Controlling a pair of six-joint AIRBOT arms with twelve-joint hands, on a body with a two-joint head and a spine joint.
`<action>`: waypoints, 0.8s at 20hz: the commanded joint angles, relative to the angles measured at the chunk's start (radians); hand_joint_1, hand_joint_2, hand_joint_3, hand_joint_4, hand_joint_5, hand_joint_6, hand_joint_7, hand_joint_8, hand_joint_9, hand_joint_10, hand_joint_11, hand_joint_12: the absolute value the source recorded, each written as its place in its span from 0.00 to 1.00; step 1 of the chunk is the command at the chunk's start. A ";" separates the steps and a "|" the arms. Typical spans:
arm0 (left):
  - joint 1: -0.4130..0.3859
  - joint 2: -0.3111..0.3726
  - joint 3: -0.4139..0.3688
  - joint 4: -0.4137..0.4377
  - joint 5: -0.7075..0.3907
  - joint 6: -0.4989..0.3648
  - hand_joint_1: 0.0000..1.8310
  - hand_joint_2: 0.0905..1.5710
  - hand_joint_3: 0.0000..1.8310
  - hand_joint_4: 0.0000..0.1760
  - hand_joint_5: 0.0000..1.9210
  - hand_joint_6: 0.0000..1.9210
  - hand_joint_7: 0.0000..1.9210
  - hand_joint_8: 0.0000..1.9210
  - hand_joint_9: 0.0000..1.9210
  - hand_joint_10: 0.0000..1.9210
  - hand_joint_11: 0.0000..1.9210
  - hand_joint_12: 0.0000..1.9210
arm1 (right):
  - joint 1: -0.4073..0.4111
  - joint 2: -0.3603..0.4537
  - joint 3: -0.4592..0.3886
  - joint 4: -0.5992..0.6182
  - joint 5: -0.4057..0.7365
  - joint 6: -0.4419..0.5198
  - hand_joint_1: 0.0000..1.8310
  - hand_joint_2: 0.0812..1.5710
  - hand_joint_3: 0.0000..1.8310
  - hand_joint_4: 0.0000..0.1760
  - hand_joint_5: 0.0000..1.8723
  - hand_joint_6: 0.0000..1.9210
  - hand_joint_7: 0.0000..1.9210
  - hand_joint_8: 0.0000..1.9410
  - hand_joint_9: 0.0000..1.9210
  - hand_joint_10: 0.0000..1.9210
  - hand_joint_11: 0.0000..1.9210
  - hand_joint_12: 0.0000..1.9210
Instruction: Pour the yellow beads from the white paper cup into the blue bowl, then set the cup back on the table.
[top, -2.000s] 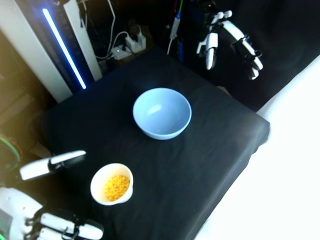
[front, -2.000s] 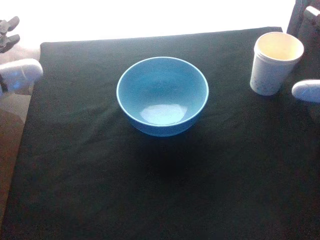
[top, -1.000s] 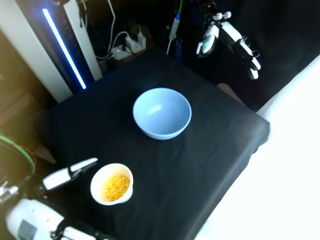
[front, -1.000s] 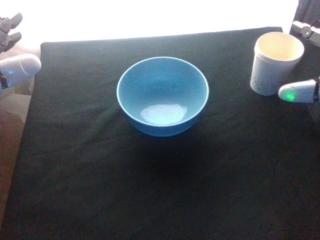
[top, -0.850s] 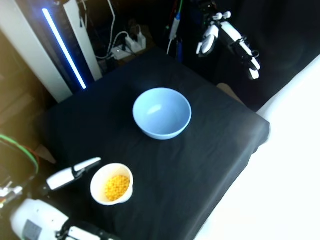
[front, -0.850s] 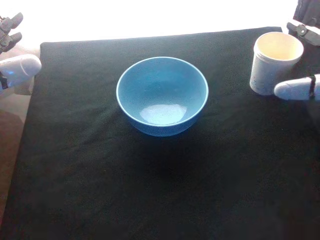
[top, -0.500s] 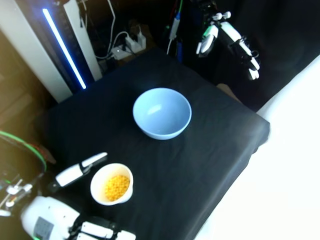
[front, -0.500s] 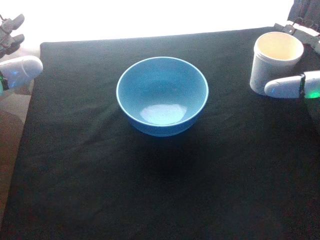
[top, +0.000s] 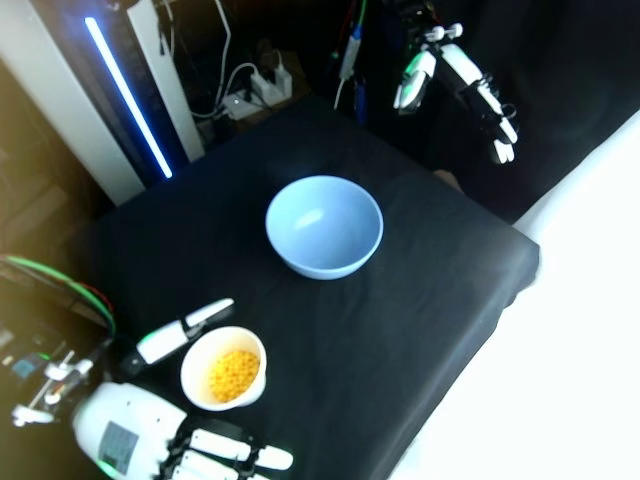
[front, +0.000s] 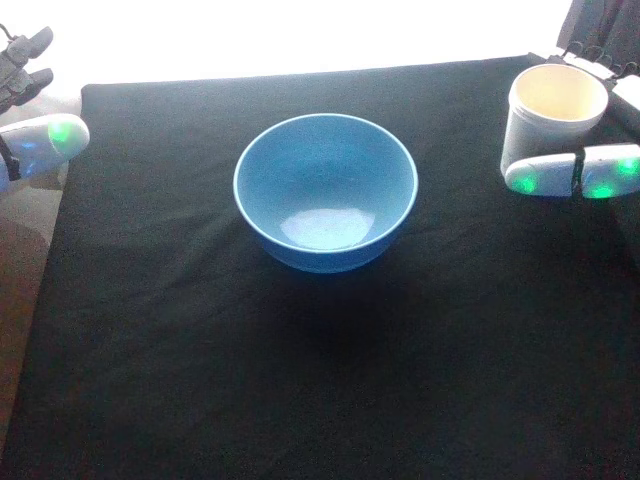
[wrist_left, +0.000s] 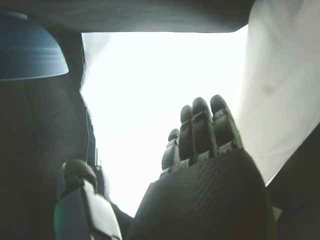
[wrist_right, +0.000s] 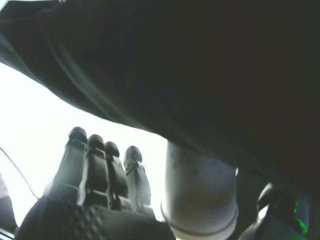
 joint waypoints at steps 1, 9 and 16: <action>-0.015 0.002 0.010 -0.013 -0.118 -0.010 0.15 0.49 0.00 0.97 0.01 0.00 0.14 0.00 0.13 0.00 0.04 0.07 | 0.013 0.009 0.010 0.027 0.118 0.015 0.36 0.29 0.01 0.37 0.09 0.01 0.00 0.00 0.00 0.00 0.00 0.00; -0.015 -0.003 0.011 -0.015 -0.110 -0.011 0.15 0.50 0.00 0.81 0.01 0.00 0.13 0.00 0.11 0.00 0.05 0.07 | 0.023 0.008 0.012 0.009 0.118 0.037 0.33 0.31 0.00 0.18 0.11 0.00 0.07 0.01 0.00 0.00 0.00 0.00; -0.015 -0.008 0.013 -0.016 -0.105 -0.011 0.15 0.50 0.00 0.76 0.00 0.00 0.13 0.00 0.10 0.00 0.04 0.07 | 0.030 0.004 0.018 -0.001 0.119 0.051 0.35 0.33 0.01 0.07 0.12 0.00 0.09 0.00 0.00 0.00 0.00 0.00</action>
